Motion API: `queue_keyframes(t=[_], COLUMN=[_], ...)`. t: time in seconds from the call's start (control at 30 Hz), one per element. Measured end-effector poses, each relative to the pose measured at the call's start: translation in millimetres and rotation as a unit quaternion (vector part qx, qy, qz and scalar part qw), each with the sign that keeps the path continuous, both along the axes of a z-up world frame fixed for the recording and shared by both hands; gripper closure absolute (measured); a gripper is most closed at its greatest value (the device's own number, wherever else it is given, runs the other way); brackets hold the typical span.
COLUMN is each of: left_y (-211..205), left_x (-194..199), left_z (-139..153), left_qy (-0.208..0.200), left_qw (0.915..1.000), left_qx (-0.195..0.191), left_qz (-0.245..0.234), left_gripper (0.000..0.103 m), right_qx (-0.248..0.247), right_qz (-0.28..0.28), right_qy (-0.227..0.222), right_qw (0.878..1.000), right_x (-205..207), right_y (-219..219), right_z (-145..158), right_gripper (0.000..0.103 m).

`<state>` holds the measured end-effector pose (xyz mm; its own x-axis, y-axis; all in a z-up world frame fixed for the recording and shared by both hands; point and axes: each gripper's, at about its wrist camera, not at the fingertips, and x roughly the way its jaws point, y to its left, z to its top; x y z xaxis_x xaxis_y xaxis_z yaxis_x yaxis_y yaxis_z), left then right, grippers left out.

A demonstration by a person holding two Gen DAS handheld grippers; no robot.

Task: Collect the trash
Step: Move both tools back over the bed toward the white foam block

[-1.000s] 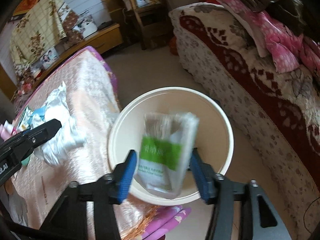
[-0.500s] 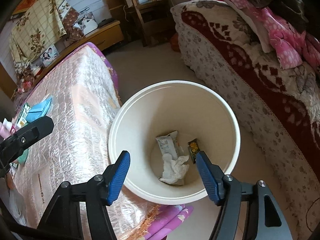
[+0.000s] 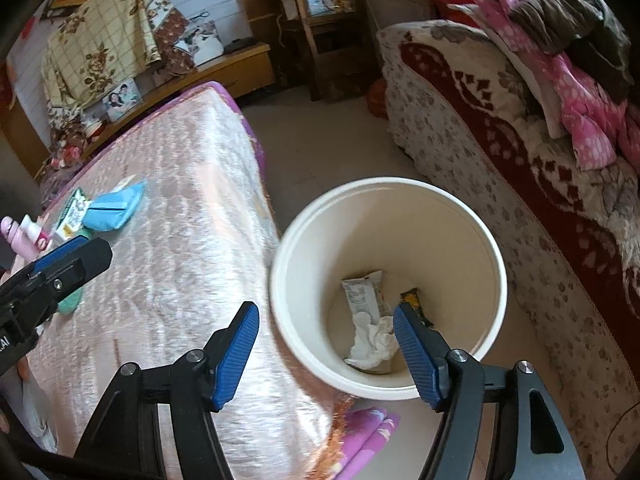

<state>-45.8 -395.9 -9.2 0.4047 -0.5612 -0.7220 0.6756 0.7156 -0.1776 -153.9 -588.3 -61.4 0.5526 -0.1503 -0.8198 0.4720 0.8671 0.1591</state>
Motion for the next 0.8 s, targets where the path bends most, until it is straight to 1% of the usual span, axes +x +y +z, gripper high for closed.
queue_keyframes(t=[0.1, 0.4, 0.67, 0.8], left_y=[18, 89, 168, 213], left_x=[2, 12, 23, 29], left_z=[4, 12, 14, 9], left_qy=[-0.001, -0.008, -0.006, -0.001], left_qw=[0.9999, 0.9975, 0.9913, 0.9871], left_qx=[-0.001, -0.002, 0.000, 0.010], left_qz=[0.016, 0.071, 0.132, 0.160], left_gripper=[0.039, 0.039, 0.039, 0.039], right_qx=[-0.003, 0.003, 0.004, 0.006], right_qz=[0.016, 0.066, 0.126, 0.156], right_qy=[-0.007, -0.022, -0.024, -0.025], right_qw=[1.000, 0.998, 0.992, 0.987], right_x=[7, 30, 58, 68], right_y=[17, 74, 136, 162], right_z=[8, 23, 27, 27], right_gripper=[0.031, 0.030, 0.030, 0.029])
